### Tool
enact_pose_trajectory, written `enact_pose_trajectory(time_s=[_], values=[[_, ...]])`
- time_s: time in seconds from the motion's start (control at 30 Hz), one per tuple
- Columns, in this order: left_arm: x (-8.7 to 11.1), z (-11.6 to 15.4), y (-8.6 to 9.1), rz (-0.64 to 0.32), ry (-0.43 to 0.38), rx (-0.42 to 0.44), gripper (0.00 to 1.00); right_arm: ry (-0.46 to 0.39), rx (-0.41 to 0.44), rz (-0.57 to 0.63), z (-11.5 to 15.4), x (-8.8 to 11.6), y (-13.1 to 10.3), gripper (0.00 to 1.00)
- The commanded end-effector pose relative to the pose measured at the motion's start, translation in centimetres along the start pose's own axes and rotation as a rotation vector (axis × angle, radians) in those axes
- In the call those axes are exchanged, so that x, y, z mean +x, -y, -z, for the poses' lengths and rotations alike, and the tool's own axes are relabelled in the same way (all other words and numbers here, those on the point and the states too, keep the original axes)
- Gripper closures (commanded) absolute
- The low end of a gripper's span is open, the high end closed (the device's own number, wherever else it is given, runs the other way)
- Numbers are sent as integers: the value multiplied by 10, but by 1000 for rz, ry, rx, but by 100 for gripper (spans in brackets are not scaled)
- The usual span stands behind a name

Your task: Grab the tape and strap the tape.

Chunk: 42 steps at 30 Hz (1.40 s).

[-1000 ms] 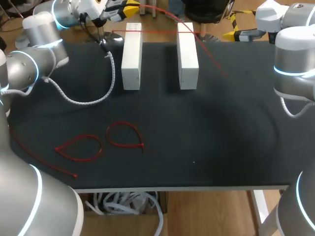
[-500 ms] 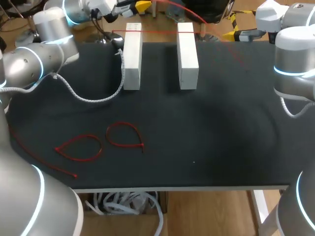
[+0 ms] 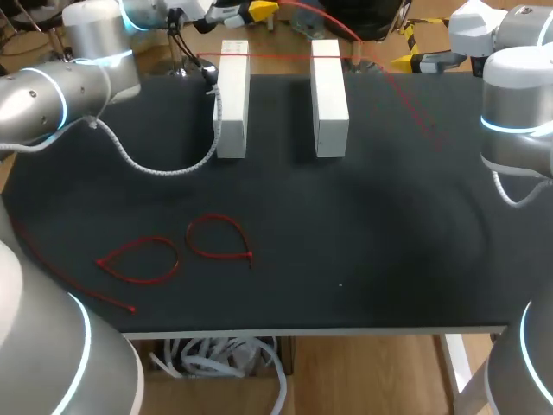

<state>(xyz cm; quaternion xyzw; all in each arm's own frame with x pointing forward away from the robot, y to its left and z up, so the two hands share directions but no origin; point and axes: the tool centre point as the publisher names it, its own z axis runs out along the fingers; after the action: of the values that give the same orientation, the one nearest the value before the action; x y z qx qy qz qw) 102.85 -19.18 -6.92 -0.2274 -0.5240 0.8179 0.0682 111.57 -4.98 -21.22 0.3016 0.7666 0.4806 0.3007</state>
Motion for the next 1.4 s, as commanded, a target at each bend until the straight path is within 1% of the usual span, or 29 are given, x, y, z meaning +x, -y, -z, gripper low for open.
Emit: enact_pose_trajectory(time_s=[0.03,0.13,0.2,0.33,0.67,0.83,0.93,1.03,1.17,1.4], values=[[6,-2,1,-16,494,-58,100,2,-10,1,0,1,2,0],[8,1,-3,-13,489,-51,100,2,-10,1,0,1,2,0],[11,3,-3,-20,493,-67,100,2,-10,1,0,1,2,0],[15,3,-5,-24,496,-65,100,2,-10,1,0,1,2,0],[30,-23,-8,-58,607,-109,100,2,-10,1,0,1,2,0],[38,-36,-13,-90,647,-123,100,2,-10,1,0,1,2,0],[41,-39,-16,-102,656,-124,100,2,-10,1,0,1,2,0],[43,-40,-18,-111,651,-124,100,2,-10,1,0,1,2,0],[47,-31,-22,-151,604,-123,100,2,-10,1,0,1,2,0],[47,-31,-22,-151,604,-123,100,2,-10,1,0,1,2,0]])
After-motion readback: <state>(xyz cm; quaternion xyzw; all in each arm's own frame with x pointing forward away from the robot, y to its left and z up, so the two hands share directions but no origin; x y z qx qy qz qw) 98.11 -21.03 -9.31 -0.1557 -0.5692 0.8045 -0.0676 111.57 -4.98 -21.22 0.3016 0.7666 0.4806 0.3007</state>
